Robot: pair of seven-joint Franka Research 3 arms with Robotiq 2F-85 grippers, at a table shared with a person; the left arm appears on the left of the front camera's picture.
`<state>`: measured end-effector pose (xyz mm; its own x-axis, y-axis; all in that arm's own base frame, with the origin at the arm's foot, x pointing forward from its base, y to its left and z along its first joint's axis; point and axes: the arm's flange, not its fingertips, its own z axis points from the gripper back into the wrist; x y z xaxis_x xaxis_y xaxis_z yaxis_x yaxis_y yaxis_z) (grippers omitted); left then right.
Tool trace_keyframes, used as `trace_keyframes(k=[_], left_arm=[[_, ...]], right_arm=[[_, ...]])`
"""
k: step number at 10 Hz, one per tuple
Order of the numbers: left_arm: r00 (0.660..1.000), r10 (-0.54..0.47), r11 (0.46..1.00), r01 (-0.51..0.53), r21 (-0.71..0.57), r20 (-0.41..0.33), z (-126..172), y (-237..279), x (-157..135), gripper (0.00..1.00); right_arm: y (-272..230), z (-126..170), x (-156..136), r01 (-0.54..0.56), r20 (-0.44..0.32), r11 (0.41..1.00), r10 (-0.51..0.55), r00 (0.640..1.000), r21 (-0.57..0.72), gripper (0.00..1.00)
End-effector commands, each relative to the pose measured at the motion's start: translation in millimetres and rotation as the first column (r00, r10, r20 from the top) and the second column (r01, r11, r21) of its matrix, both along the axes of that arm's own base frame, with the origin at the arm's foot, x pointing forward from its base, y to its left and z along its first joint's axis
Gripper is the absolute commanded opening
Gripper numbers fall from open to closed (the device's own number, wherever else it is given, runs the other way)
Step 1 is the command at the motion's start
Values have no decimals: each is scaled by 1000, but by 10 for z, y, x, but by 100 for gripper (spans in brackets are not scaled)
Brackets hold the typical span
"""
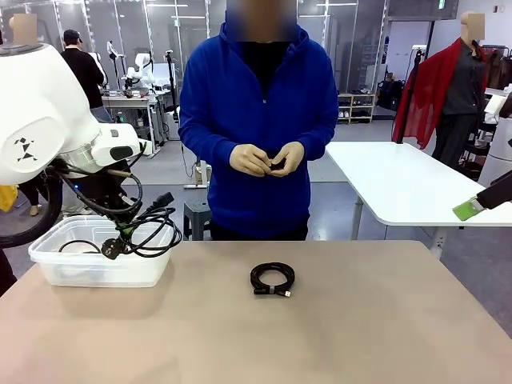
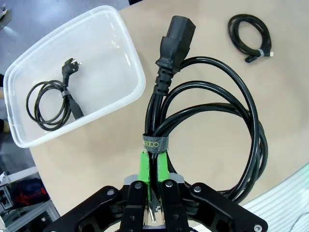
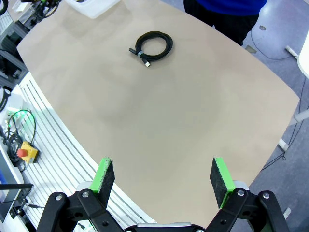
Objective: Organize and store the cables.
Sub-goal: Place the Power Cable into the Organizing box.
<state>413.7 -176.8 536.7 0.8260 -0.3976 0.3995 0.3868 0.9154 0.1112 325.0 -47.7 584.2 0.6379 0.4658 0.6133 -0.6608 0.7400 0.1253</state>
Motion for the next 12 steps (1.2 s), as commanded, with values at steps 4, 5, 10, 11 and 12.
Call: trace_keyframes(k=[4, 5, 10, 11, 12], left_arm=[[992, 67, 998, -68, 2, 105, 150, 405, 375, 7], [989, 74, 997, -76, 10, 124, 137, 519, 518, 7], [959, 147, 989, -148, -12, 244, -49, 1054, 1145, 7], [954, 182, 982, -186, -4, 240, -105, 1146, 1278, 7], [958, 182, 983, -185, -10, 221, -176, 1227, 1388, 7]], right_arm=[[1, 26, -3, 9, -9, 1000, -9, 1000, 5, 100], [1, 26, -3, 9, -9, 1000, -9, 1000, 5, 100], [1, 26, -3, 9, -9, 1000, -9, 1000, 5, 100], [1, 26, -3, 9, -9, 1000, -9, 1000, 5, 100], [1, 26, -3, 9, -9, 1000, -9, 1000, 5, 100]])
